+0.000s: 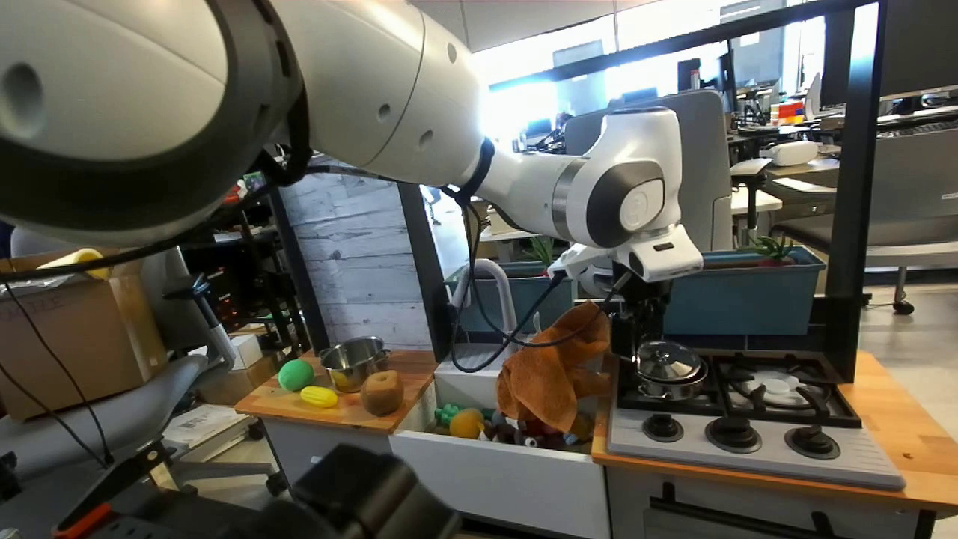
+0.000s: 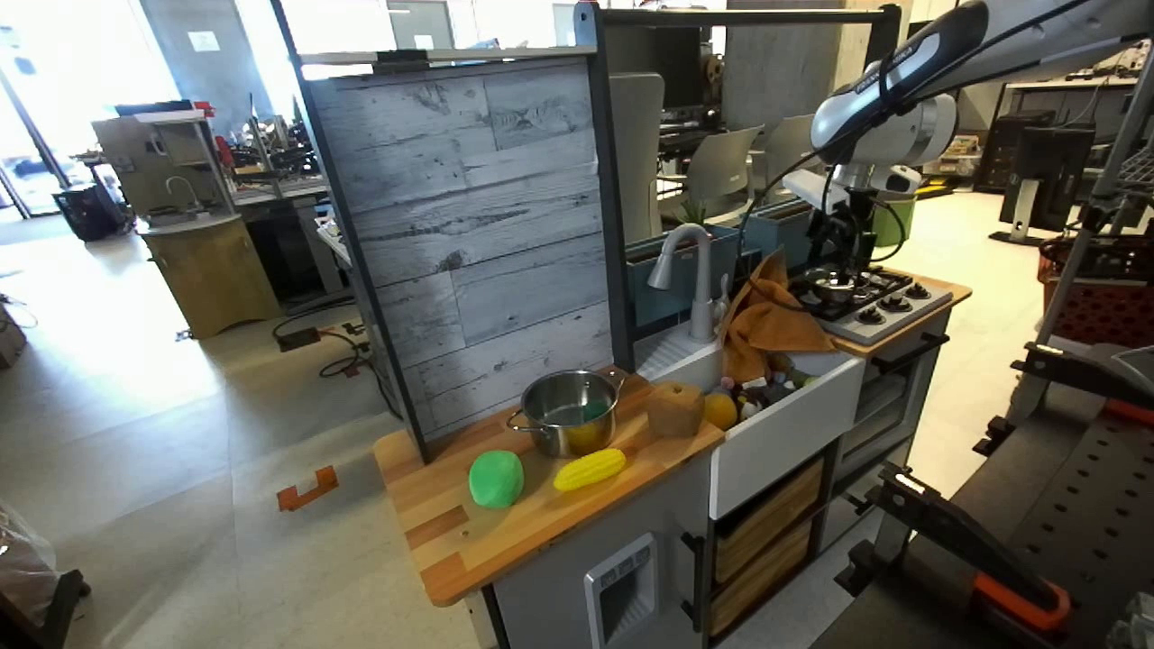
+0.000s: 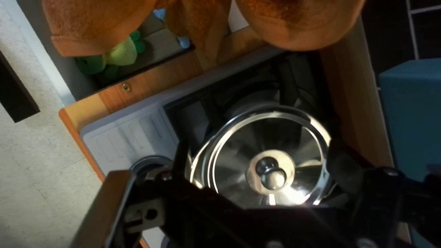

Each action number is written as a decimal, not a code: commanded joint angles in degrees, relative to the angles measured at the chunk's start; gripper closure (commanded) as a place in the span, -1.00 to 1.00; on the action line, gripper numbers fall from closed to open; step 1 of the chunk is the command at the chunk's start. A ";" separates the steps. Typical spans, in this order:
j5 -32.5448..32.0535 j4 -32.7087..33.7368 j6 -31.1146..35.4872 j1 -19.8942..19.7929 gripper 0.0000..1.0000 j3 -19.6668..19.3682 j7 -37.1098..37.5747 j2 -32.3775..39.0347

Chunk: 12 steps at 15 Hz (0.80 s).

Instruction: Uncover the silver pot

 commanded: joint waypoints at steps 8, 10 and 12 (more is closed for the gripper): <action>-2.10 4.20 -6.33 -1.87 0.22 -0.92 14.86 1.68; -2.25 4.48 -6.77 -2.13 0.22 -0.76 15.95 1.64; -2.39 4.61 -6.55 -2.26 0.22 -0.67 16.95 1.64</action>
